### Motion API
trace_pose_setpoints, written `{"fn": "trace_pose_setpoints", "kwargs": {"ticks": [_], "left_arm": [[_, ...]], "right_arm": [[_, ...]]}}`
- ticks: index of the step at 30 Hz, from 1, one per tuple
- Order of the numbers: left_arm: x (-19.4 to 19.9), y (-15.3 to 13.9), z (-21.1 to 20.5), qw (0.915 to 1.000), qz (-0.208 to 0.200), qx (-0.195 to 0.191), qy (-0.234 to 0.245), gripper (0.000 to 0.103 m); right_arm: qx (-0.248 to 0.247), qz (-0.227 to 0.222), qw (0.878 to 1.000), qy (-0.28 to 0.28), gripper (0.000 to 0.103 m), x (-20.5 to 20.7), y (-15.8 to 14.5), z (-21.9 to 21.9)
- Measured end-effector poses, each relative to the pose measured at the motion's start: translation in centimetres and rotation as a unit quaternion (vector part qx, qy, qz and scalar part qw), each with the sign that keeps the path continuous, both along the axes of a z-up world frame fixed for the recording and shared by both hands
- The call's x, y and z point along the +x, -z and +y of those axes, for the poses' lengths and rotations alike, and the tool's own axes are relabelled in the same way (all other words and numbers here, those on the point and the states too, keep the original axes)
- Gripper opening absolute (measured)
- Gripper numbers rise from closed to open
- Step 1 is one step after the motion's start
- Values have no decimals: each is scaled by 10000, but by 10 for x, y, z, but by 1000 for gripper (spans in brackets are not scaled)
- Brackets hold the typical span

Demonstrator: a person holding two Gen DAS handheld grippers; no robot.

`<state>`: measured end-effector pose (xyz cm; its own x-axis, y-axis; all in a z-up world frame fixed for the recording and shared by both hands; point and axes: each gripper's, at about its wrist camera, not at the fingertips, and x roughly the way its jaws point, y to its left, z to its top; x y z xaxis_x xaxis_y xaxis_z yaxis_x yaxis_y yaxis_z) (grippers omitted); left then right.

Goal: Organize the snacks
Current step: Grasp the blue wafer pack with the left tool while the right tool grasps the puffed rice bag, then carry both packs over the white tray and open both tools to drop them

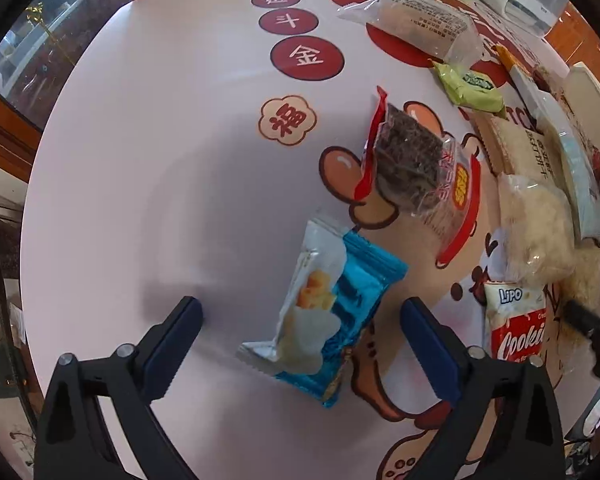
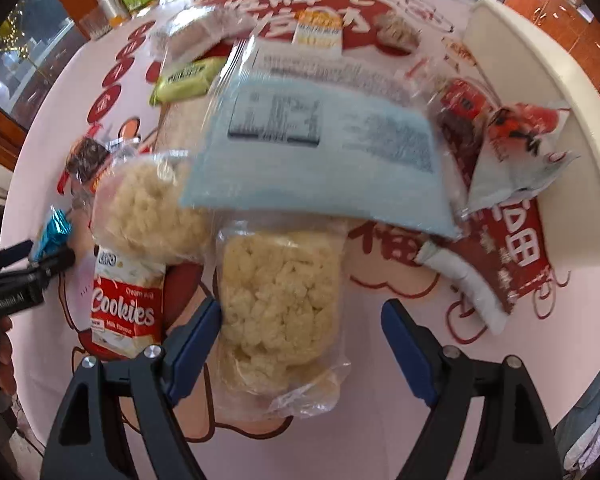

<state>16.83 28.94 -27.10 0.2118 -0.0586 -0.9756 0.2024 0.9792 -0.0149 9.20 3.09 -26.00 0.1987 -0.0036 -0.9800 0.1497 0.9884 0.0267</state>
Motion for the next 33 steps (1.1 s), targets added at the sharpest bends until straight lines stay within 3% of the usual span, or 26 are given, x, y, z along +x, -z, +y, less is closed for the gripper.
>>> {"fn": "trace_pose_setpoints", "kwargs": {"ticks": [1,2,3,4,5,6,7,12,16,24,33], "left_arm": [[1,-2,-1,10000,-27,-7,30,89],[-1,-5,-3,9999,-87,-22,83,77],[-2,-10,-6,9998,-135,-33,136,61],[-5,-14,-9,9996,-193,-44,188,51],[-7,-16,-11,9996,-211,-34,201,32],[-8,-17,-12,9997,-177,-8,183,32],[-10,-18,-14,9997,-172,9,169,32],[-32,-42,-29,9995,-210,-148,195,29],[-59,-81,-54,9972,-435,-419,440,28],[-84,-147,-156,9876,-939,-820,952,29],[-76,-192,-313,9806,-1170,-1119,1107,29]], "right_arm": [[-31,65,10000,-20,83,-1,5,2],[-151,42,9999,-56,82,-1,6,5],[-231,-23,9997,-123,82,-3,6,8],[-202,-58,9997,-145,80,-4,5,9],[-183,-95,9997,-152,74,-5,4,9],[-177,-159,9995,-201,69,-6,2,10],[-212,-171,9993,-272,57,-7,1,12],[19,-129,9991,-415,56,-23,-7,6],[117,-189,9986,-476,56,-45,-23,-7],[64,-754,9953,-597,56,-59,-75,-61],[353,-1329,9889,-554,56,-45,-133,-191]]}}
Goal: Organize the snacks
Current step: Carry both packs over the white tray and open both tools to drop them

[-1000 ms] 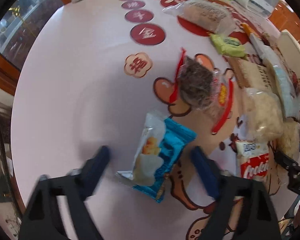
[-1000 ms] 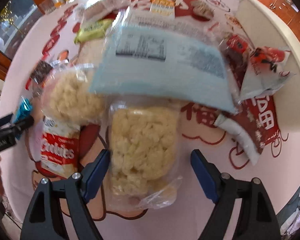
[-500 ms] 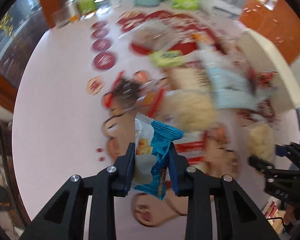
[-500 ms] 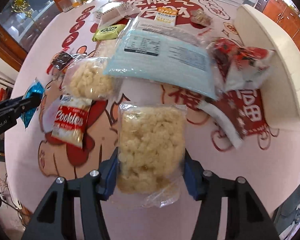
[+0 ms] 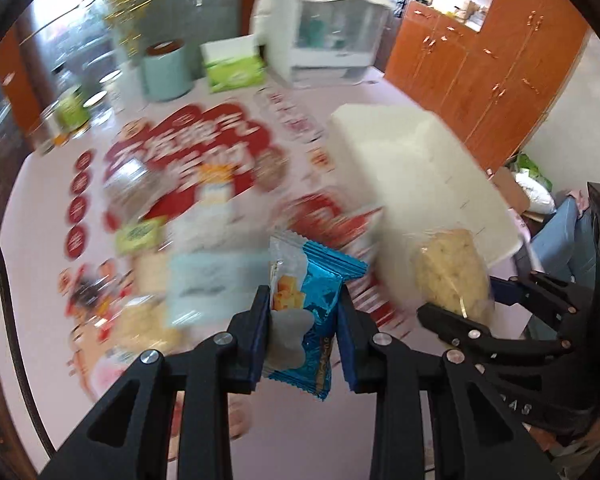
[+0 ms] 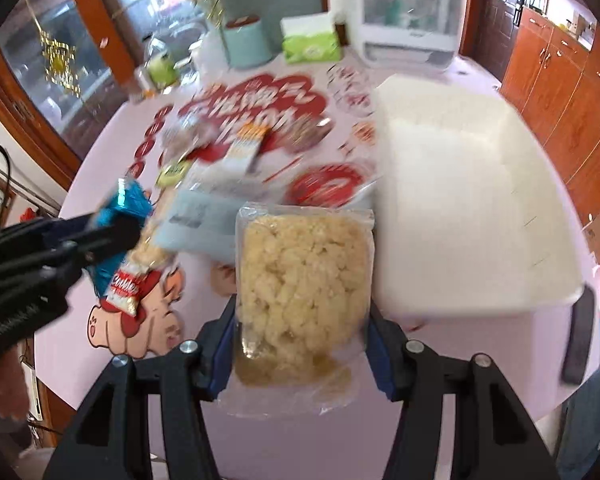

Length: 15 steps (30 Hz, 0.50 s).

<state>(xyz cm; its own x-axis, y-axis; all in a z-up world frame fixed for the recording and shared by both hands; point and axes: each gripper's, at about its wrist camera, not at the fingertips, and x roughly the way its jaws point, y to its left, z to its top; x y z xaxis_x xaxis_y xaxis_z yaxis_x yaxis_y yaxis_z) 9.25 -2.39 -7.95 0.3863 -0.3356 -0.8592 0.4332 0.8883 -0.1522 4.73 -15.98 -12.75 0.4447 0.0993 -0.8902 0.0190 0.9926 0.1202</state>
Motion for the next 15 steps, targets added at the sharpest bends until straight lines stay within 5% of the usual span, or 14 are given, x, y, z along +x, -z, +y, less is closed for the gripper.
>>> {"fn": "trace_pose_setpoints", "kwargs": {"ticks": [9,11,12,13,15], "left_arm": [[49,-28,-154,9986,-510,89,110,30],[60,-31,-174,9985,-500,51,198,48],[65,-30,-181,9985,-500,51,210,80],[69,-30,-188,9982,-586,105,124,92],[73,-28,-194,9967,-771,250,-52,101]], "right_arm": [[-778,-497,9957,12,57,52,-30,-112],[-1038,-554,9930,1,59,63,-28,-123],[-1068,-579,9926,7,59,65,-27,-128],[-1036,-578,9929,11,61,67,-26,-134],[-778,-549,9954,-30,62,70,-22,-146]]}}
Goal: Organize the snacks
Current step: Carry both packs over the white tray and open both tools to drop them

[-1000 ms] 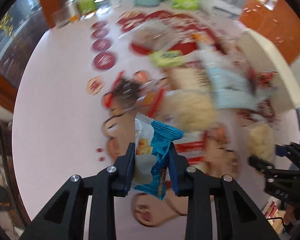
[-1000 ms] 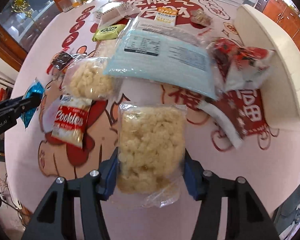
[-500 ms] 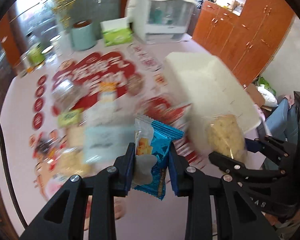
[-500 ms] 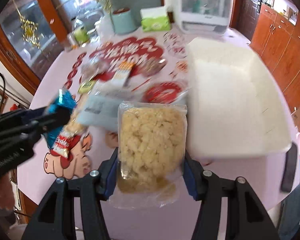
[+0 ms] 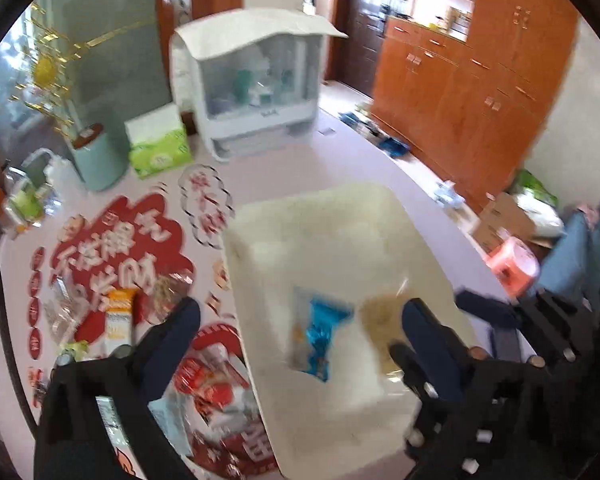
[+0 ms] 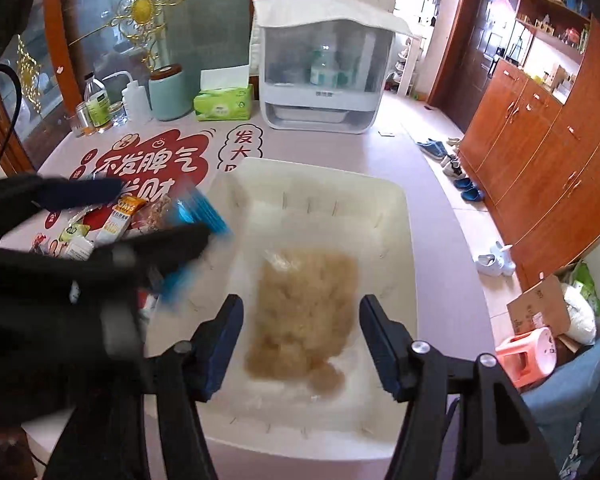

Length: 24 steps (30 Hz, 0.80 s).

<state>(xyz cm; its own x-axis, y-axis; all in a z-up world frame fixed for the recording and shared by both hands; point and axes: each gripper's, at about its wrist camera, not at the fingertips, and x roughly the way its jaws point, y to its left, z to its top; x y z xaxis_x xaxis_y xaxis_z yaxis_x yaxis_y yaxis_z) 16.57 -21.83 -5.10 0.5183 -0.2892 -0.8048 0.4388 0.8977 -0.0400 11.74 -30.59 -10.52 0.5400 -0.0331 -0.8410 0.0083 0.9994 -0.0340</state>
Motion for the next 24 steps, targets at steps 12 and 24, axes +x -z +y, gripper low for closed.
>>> {"fn": "trace_pose_setpoints", "kwargs": {"ticks": [12,24], "left_arm": [[13,24,13,9973,400,12,-608,101],[-13,25,30,9957,493,48,-779,101]], "right_arm": [[630,184,9978,-52,71,-8,18,-21],[761,449,9955,343,71,-24,34,-30]]}}
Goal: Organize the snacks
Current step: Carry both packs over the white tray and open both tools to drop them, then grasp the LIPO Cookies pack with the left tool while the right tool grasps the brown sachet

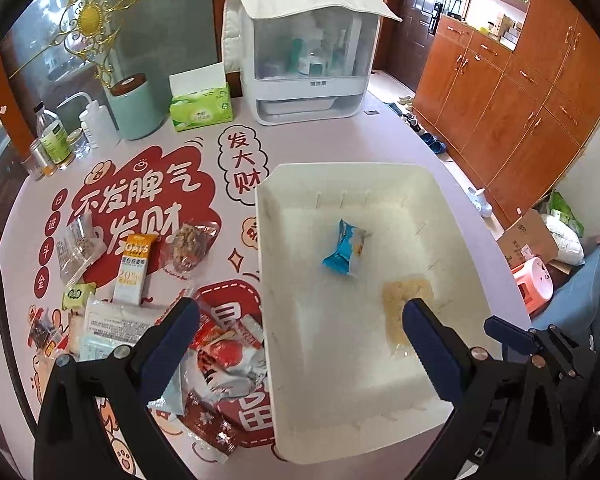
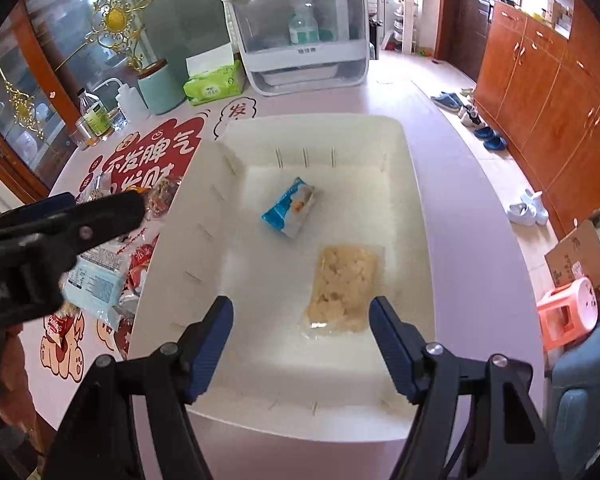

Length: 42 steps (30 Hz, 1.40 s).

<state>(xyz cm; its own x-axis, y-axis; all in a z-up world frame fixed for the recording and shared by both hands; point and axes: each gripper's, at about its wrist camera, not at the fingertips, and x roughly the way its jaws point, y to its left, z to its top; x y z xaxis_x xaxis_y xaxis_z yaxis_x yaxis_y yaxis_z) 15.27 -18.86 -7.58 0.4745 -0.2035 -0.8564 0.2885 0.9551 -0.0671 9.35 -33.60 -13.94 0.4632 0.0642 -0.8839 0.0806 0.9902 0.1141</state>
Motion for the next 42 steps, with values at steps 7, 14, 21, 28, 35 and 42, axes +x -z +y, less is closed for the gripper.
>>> {"fn": "trace_pose_setpoints", "kwargs": {"ticks": [7,14,21,28,35,42], "left_arm": [[-12,-22,22,9998,-215,-6,-55,101],[-28,-70,76,9962,-831,53,-255,101],[-43,-112,166,9886,-1284,361,-694,101],[-59,-118,260,9864,-1215,359,-1046,101],[-68,-73,330,9902,-811,422,-1059,101],[-66,21,371,9927,240,309,-1139,101]], "right_arm": [[23,-53,9999,108,71,-13,-11,7],[-249,-612,9977,170,71,-15,-64,26],[-223,-1241,9920,-104,71,-20,-110,74],[-639,-1393,9838,-929,71,-29,-111,171],[-917,-1004,9795,-1489,71,-33,-68,247],[-937,-13,9799,-1760,71,-27,17,276]]}}
